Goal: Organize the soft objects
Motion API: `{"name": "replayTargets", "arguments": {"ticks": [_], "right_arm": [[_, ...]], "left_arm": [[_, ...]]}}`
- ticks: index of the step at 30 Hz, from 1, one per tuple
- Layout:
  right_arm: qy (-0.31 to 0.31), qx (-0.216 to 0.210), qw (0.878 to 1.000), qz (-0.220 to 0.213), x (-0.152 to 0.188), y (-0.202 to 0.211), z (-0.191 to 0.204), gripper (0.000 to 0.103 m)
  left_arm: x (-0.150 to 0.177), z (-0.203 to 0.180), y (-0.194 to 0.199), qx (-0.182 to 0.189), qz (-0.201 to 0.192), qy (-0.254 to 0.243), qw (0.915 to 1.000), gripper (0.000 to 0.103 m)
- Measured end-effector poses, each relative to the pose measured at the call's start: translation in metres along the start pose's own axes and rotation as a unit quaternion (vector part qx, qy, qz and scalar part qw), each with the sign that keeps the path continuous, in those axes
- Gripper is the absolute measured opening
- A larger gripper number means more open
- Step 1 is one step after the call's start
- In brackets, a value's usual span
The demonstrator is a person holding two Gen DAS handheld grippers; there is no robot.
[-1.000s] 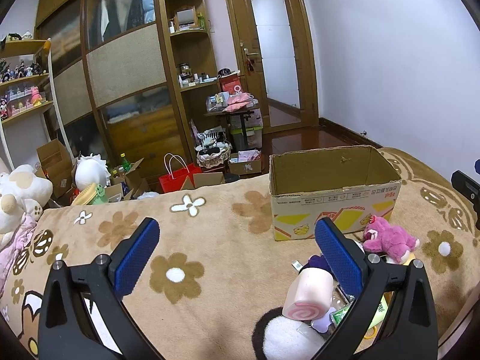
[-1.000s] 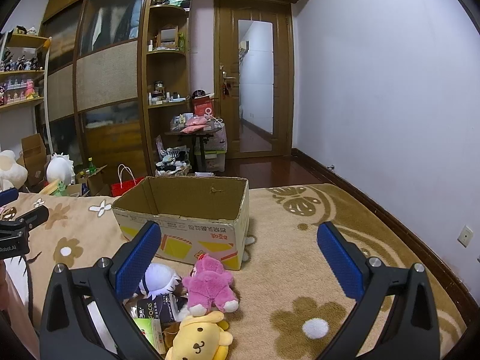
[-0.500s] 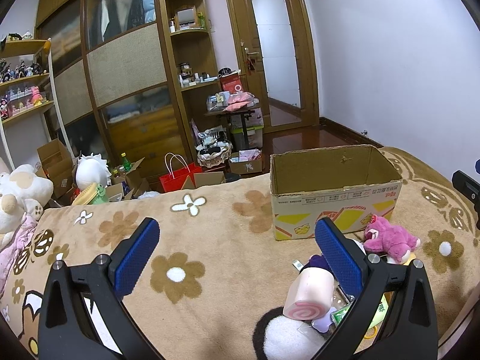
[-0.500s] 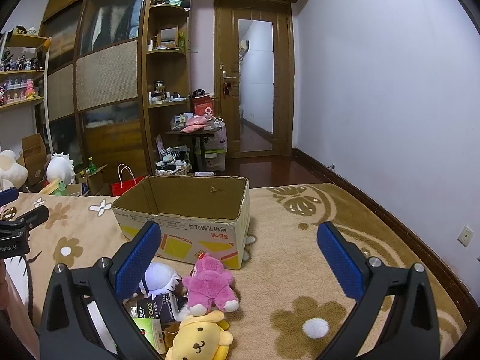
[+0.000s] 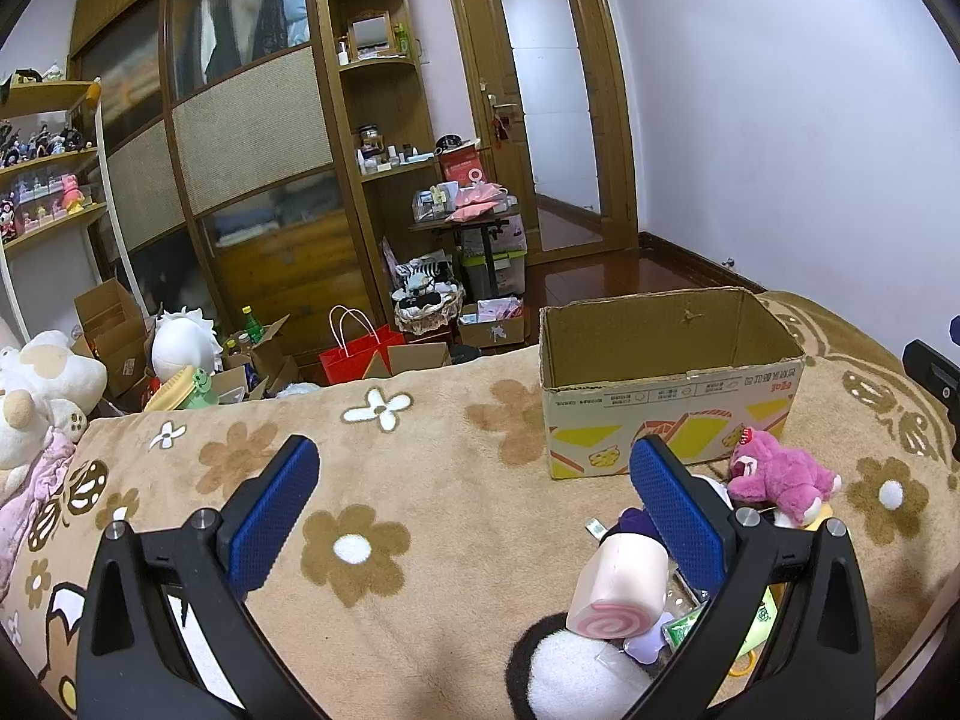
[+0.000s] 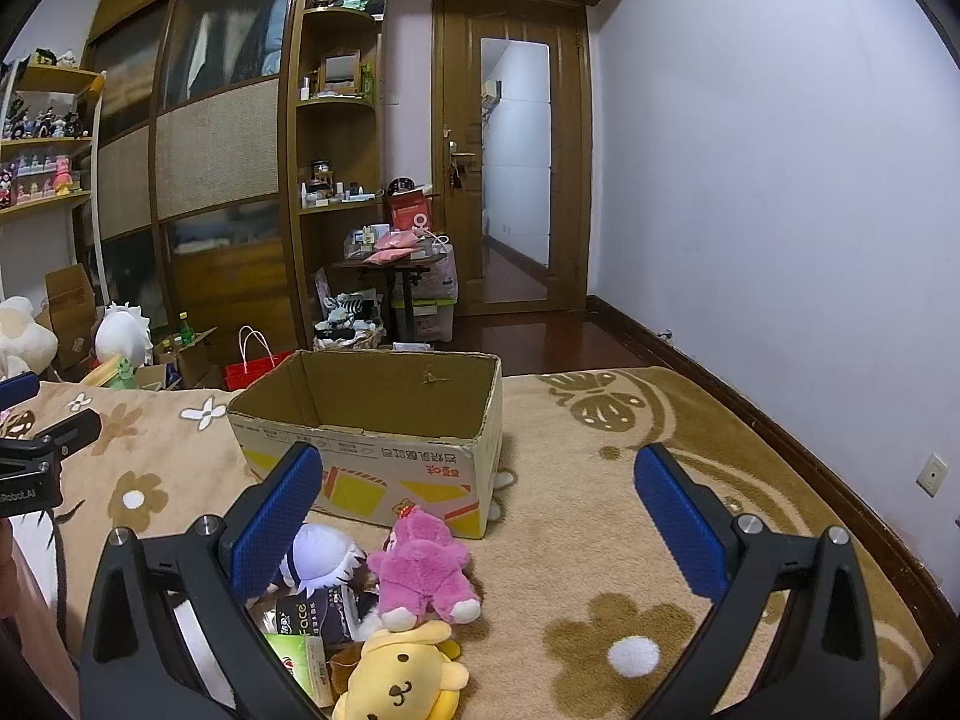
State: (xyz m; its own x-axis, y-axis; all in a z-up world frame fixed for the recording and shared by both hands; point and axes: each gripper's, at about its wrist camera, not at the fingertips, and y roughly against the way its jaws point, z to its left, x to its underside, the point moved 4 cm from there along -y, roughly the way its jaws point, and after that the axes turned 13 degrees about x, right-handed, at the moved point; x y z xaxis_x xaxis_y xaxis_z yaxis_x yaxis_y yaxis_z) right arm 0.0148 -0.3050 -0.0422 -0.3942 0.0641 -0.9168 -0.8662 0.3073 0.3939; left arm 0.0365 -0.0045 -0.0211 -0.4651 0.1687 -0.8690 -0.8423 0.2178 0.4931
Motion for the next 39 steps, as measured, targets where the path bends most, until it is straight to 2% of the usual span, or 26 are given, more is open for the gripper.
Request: {"name": "replayTargets", "arguments": {"ticks": [39], "right_arm": [[0.002, 0.001, 1.000, 0.001, 0.0006, 0.0021, 0.0020, 0.103]], "left_arm": [[0.0001, -0.0003, -0.0006, -0.001, 0.002, -0.002, 1.0000, 0.102]]}}
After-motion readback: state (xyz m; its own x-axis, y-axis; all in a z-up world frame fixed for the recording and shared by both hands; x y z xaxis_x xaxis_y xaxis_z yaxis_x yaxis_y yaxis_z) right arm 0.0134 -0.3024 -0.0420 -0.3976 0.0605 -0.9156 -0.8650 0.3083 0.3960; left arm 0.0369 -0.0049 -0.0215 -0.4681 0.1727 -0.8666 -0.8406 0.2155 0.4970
